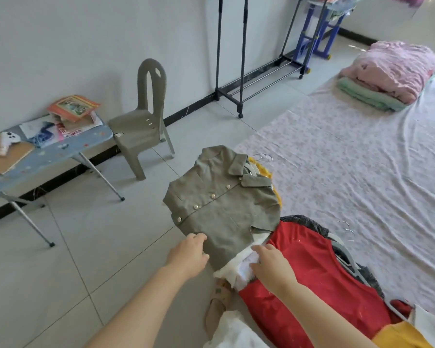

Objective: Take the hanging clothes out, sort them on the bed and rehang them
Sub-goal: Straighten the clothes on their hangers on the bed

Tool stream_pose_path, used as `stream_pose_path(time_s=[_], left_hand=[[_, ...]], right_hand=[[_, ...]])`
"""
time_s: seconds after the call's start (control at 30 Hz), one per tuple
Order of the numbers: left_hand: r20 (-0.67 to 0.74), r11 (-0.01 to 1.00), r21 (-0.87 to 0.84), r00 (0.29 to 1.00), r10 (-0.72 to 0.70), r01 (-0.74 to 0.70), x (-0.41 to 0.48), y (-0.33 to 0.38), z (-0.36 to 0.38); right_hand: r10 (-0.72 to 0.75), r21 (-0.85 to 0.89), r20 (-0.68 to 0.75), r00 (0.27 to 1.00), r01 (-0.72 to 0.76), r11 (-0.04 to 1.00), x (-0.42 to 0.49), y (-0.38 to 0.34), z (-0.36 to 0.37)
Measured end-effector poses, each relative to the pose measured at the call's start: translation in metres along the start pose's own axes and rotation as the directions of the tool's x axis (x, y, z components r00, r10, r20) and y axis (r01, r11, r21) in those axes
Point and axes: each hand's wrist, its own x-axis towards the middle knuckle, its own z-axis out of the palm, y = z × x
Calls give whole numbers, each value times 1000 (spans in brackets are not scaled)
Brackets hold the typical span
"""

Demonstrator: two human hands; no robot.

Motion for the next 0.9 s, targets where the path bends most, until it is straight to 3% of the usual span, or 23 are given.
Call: stream_pose_path(time_s=[0.4, 0.7, 0.9], left_hand=[[33, 994, 104, 999, 37, -40, 156, 1, -105], [193, 956, 182, 962, 194, -229, 251, 9, -137], [337, 881, 217, 879, 338, -422, 334, 7, -162]], right_hand=[[102, 104, 34, 994, -105, 989, 162, -33, -60], [304, 197, 22, 952, -303, 933, 234, -33, -88], [483, 290, 0, 876, -462, 838, 291, -42, -90]])
